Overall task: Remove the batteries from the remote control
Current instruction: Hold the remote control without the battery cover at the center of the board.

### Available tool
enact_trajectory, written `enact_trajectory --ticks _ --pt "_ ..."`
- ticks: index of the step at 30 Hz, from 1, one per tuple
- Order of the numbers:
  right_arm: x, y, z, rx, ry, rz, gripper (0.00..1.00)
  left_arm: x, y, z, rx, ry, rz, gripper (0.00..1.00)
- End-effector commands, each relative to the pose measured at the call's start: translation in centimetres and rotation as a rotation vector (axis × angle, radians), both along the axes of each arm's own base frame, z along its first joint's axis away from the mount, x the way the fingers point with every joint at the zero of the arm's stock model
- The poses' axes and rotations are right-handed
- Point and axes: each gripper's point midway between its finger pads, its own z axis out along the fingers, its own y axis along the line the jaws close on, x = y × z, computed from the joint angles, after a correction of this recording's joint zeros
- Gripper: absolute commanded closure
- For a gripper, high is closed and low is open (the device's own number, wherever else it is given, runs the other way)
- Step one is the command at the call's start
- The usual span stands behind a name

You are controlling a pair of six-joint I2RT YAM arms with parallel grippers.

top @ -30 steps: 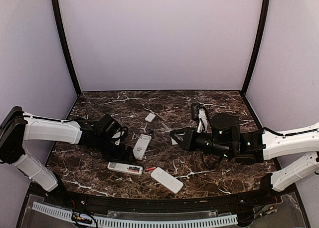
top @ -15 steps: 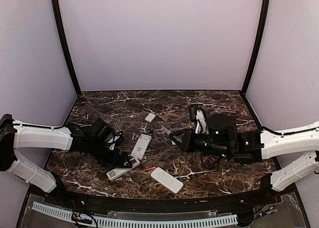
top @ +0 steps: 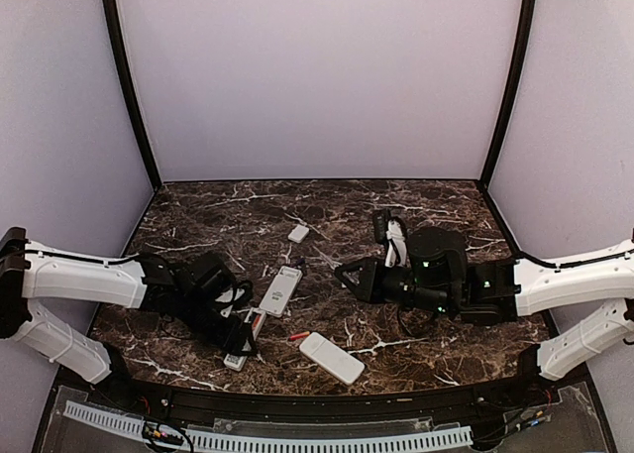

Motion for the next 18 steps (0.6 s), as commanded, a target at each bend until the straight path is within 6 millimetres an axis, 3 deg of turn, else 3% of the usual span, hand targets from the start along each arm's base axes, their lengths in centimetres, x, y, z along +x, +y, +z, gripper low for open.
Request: enact_trajectory --ticks 1,7,11,18 --pt "0.0 0.5 0.8 0.013 -0.004 -0.001 1.00 -0.3 1.1 -0.2 0.101 -0.027 -0.023 0.31" --pt "0.0 0.2 0.5 0.008 0.002 -0.008 1.00 -0.6 1.0 -0.8 0.165 -0.032 -0.055 0.38" --pt "0.1 -0.4 0.5 -0.013 0.000 -0.026 1.00 -0.7 0.7 -1.1 0.172 -0.039 -0.073 0.55" --pt "0.6 -2.9 0.3 -0.090 -0.018 -0.058 1.00 -0.4 -0.5 -0.3 0.128 -0.074 -0.146 0.70"
